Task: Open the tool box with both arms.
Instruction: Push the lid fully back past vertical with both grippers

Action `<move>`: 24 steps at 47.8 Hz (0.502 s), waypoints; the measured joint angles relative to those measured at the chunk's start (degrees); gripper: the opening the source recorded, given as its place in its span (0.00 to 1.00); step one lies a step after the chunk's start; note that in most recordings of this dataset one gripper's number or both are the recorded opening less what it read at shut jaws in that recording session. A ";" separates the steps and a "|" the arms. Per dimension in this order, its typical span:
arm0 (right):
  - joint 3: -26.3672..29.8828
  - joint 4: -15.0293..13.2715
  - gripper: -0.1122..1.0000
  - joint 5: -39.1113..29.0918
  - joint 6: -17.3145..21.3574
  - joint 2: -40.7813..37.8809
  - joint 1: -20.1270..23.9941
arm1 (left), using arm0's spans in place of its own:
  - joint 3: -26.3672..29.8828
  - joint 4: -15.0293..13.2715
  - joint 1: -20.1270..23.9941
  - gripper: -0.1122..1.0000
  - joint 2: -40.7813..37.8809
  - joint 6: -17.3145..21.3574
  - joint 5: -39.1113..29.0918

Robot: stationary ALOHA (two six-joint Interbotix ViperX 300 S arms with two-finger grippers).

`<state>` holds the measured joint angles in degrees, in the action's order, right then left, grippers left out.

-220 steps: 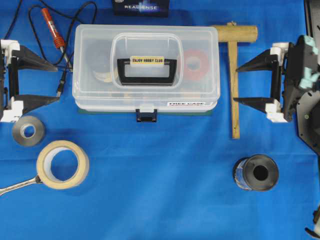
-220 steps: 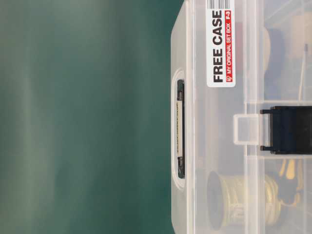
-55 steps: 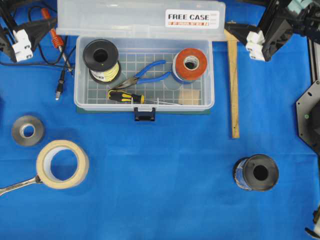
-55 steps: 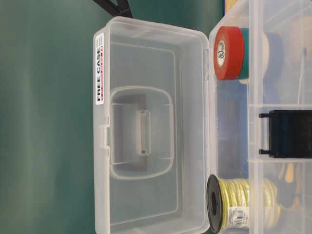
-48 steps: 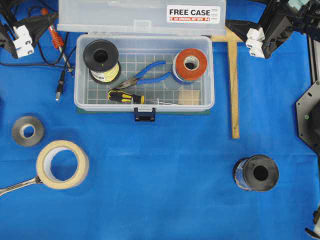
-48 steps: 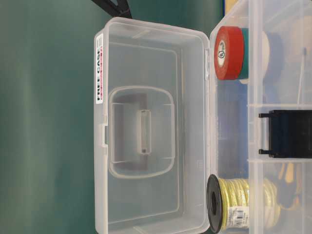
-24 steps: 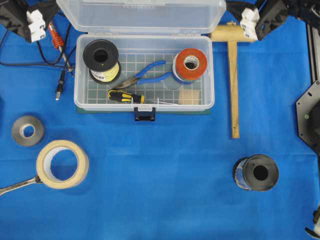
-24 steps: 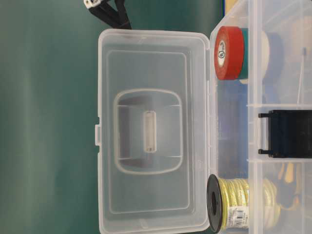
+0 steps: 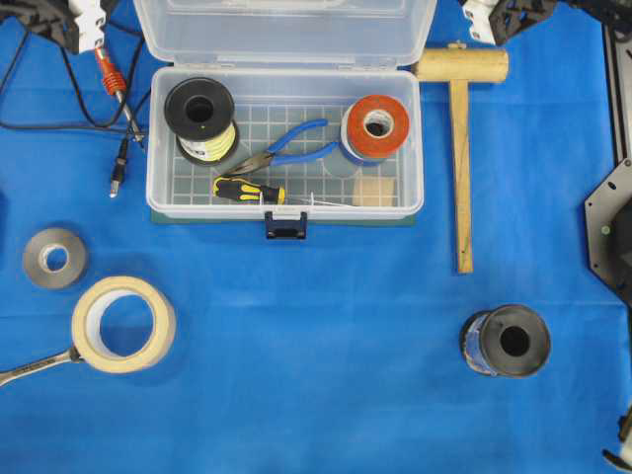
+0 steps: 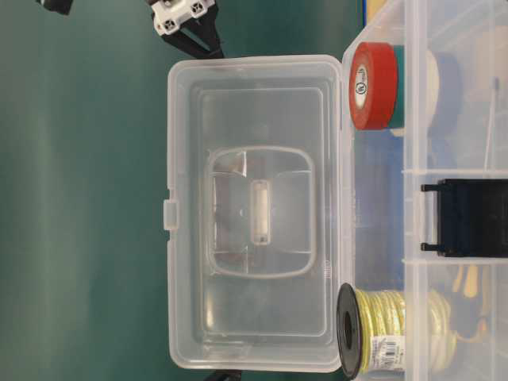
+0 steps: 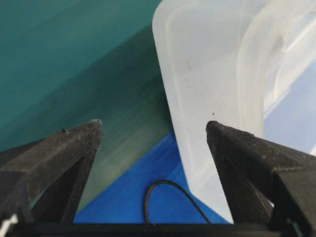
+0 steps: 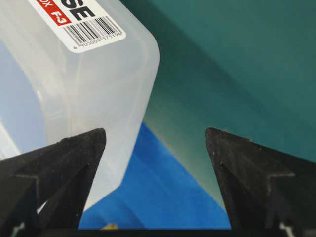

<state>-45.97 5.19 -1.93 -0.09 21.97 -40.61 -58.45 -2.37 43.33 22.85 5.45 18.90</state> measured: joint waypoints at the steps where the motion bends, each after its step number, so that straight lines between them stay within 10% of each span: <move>1: 0.09 0.00 0.87 0.00 -0.09 -0.18 -0.18 | 0.09 0.00 0.09 0.88 -0.18 0.00 -0.09; 24: 0.26 0.00 0.87 -0.09 -0.09 -0.97 -1.32 | 0.97 0.00 0.88 0.88 -1.14 0.09 -0.62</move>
<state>-45.70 5.19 -2.02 -0.18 21.01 -41.92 -57.48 -2.37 44.21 21.71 5.54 18.28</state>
